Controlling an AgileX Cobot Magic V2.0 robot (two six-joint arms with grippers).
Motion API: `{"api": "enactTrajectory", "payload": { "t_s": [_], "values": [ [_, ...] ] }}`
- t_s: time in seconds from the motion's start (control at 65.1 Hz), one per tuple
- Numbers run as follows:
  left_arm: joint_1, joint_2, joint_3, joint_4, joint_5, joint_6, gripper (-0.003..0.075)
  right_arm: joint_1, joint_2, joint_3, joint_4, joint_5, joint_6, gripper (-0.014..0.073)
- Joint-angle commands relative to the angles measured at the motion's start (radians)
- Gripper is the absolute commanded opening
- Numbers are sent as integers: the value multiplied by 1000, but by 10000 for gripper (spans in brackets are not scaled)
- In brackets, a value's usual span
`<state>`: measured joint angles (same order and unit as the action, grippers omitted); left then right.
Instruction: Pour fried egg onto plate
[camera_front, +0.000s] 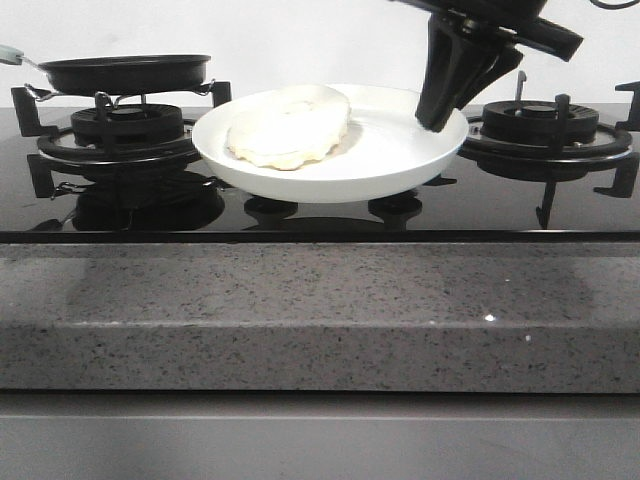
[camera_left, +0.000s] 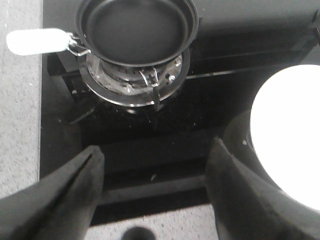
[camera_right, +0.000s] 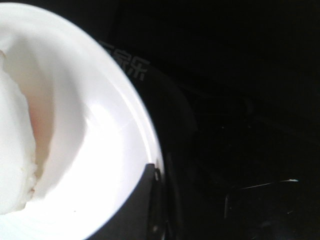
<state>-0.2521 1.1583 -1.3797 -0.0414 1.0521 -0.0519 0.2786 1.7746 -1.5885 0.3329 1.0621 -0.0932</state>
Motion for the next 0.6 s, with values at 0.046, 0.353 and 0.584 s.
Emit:
{"api": "enactTrajectory", "payload": {
  "t_s": [0.046,0.353,0.584],
  "values": [
    [-9,-21,-34,-14,-21,-19,430,-2,-47,-21,17,-33,-7,-69],
    [-9,-21,-34,-15,-33,-19,430,-2,-47,-21,17,-33,-7,-69],
    [-9,-21,-34,-15,-33,-19,430,-2,-47,-21,17,-33,-7,-69]
  ]
}}
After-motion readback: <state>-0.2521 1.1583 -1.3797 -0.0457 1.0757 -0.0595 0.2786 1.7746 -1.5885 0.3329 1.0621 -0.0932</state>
